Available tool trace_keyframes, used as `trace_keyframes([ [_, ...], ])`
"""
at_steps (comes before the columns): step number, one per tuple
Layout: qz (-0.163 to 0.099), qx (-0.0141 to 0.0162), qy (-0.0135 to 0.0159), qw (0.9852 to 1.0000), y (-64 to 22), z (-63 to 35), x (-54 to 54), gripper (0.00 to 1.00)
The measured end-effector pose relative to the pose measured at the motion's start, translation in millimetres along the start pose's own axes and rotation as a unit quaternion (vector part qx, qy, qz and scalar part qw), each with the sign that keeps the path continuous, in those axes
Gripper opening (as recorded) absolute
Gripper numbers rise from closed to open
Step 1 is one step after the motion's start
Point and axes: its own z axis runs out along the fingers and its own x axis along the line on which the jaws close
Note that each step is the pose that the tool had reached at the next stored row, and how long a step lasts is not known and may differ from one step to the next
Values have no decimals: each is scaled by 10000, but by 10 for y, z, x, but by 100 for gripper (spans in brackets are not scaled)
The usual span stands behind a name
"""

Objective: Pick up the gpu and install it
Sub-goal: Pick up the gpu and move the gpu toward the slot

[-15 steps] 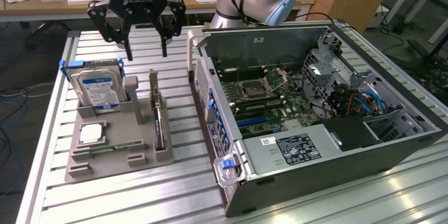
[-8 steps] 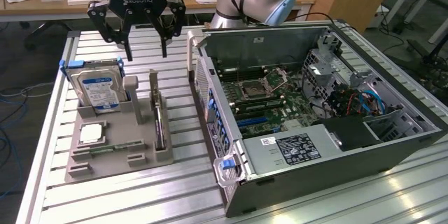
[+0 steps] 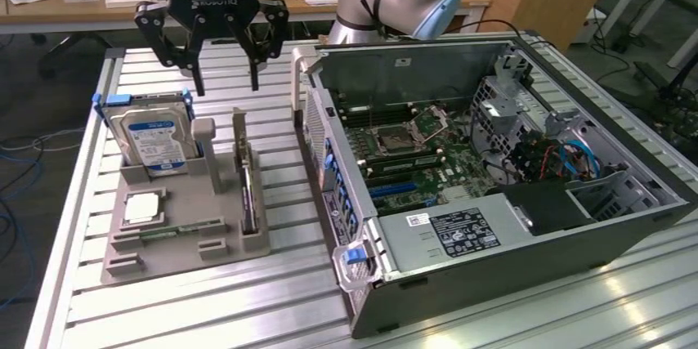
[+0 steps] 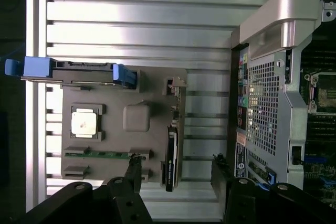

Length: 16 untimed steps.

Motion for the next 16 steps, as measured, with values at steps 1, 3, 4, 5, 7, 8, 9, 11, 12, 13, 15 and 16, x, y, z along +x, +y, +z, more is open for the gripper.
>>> trace_keyframes([
  [1, 0, 0, 0, 10000, 0, 0, 0, 65],
  [3, 0, 0, 0, 10000, 0, 0, 0, 65],
  [4, 0, 0, 0, 10000, 0, 0, 0, 65],
  [5, 0, 0, 0, 10000, 0, 0, 0, 65],
  [7, 0, 0, 0, 10000, 0, 0, 0, 65],
  [8, 0, 0, 0, 10000, 0, 0, 0, 65],
  [9, 0, 0, 0, 10000, 0, 0, 0, 65],
  [11, 0, 0, 0, 10000, 0, 0, 0, 65],
  [12, -1, -1, -1, 10000, -7, 3, 0, 65],
  [13, -1, -1, -1, 10000, -18, 3, 0, 65],
  [15, 0, 0, 0, 10000, -36, 2, 0, 65],
  [16, 0, 1, 0, 10000, -41, 2, 0, 65],
])
